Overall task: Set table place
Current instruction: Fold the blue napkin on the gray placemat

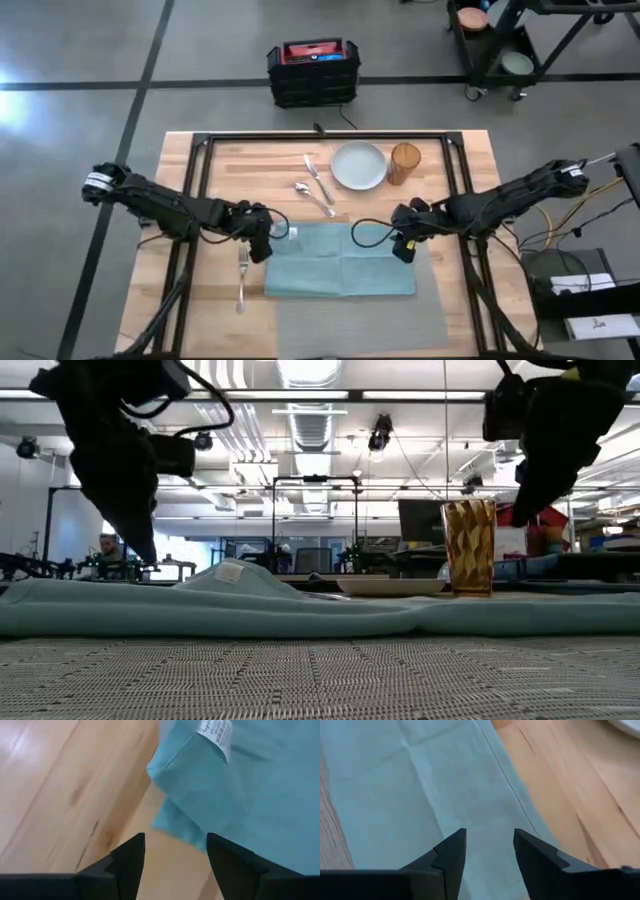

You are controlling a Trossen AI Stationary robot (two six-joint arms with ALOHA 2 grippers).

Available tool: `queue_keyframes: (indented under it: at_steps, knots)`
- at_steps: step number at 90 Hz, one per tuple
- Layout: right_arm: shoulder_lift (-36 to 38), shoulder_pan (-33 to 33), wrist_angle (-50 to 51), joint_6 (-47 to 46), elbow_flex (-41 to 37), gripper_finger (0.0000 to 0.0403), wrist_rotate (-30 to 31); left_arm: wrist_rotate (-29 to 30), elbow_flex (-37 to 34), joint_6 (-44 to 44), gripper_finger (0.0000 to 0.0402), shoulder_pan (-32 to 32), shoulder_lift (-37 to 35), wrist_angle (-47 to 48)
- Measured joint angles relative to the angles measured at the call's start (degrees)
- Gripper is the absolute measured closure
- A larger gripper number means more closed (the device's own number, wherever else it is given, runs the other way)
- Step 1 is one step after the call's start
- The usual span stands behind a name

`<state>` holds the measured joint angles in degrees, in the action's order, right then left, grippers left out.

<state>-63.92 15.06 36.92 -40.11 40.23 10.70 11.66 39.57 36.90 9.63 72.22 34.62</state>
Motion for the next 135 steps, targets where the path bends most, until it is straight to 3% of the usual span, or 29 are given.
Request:
queue_keyframes:
  at_steps: [15, 43, 66, 102, 123, 135]
  knots:
    - [-0.8, 3.5, -0.1, -2.9, -0.6, 0.0261, 0.4, -2.0, -0.6, -3.3, 0.0205, -4.5, -0.8, -1.1]
    - [-3.6, 14.8, -6.0, -13.1, -4.9, 0.0278, 9.6, -7.6, -10.1, -1.8, 0.0203, -8.9, -5.0, -8.8]
    - [-7.3, 17.3, -7.3, -15.4, -4.9, 0.0294, 14.8, -12.5, -18.3, -1.4, 0.0207, -11.8, -9.4, -27.7]
    - [-13.9, 17.5, -12.5, -13.3, -4.9, 0.0321, 16.5, -14.0, -21.8, -3.5, 0.0215, -13.2, -5.1, -42.7]
    - [-15.6, 17.5, -13.4, -13.2, -4.9, 0.034, 16.3, -13.9, -21.8, -3.8, 0.0215, -13.5, 2.4, -49.5]
    - [-15.3, 17.5, -13.6, -12.9, -4.9, 0.035, 16.0, -21.7, -21.5, -5.1, 0.0224, -13.4, 4.3, -58.2]
